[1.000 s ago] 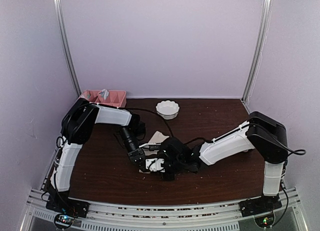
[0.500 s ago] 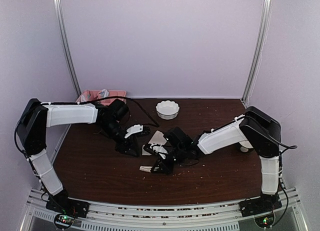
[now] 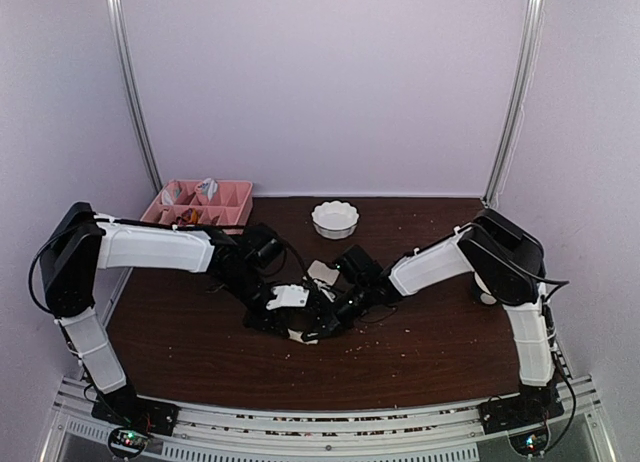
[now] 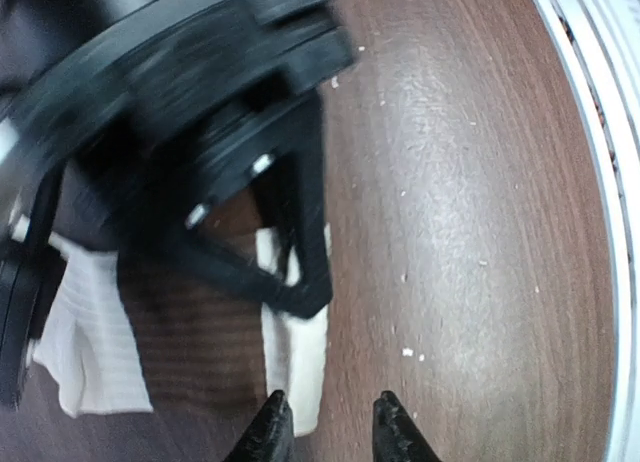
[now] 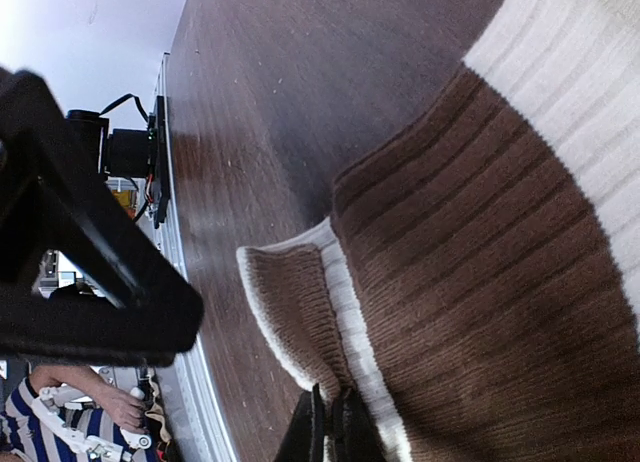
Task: Roll the socks
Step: Roll the sock at the center of the board.
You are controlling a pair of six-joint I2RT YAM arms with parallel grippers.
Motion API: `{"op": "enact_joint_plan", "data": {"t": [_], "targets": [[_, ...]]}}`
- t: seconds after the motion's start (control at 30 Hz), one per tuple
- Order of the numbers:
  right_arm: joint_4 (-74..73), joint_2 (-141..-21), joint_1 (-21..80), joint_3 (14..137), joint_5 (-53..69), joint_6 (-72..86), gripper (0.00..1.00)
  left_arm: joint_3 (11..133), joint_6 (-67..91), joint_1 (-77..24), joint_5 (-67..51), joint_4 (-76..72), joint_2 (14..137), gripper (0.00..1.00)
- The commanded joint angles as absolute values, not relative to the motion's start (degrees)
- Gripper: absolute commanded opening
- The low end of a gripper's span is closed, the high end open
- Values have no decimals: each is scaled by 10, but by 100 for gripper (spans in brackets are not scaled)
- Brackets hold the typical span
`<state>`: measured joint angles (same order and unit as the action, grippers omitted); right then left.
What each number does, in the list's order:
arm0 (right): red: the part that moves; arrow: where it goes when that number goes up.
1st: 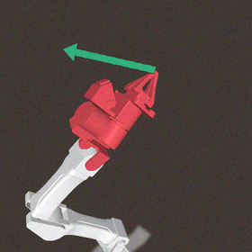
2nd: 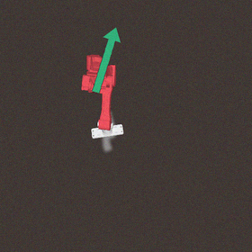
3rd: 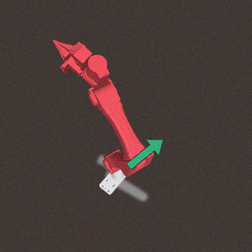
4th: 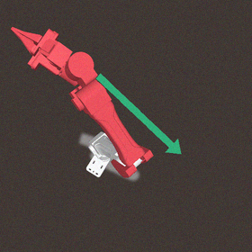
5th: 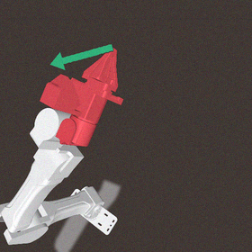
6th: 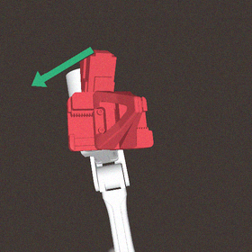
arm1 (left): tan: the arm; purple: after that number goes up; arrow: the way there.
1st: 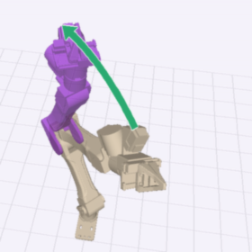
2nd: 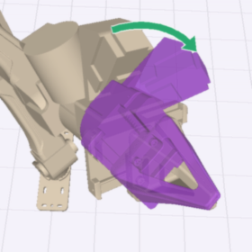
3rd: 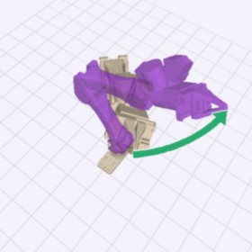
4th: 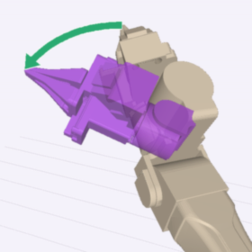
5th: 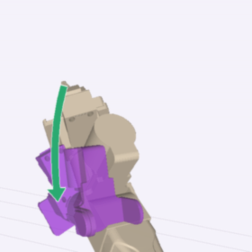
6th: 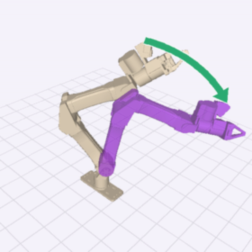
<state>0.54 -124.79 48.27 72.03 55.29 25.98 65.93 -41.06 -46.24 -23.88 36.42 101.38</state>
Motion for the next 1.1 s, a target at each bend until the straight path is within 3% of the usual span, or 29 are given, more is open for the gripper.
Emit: {"op": "enact_joint_plan", "data": {"t": [0.0,0.7,0.87,1.07], "targets": [[-90,-1294,477,727,512,278,0,662,-457,-490,-167,321,1032,27],[-41,-1292,461,705,533,312,0,626,-473,-512,-81,273,1058,25],[-62,-1295,461,708,527,298,0,634,-453,-511,-111,276,1008,37],[-66,-1298,460,701,520,296,0,646,-454,-514,-164,307,1004,39]]}}
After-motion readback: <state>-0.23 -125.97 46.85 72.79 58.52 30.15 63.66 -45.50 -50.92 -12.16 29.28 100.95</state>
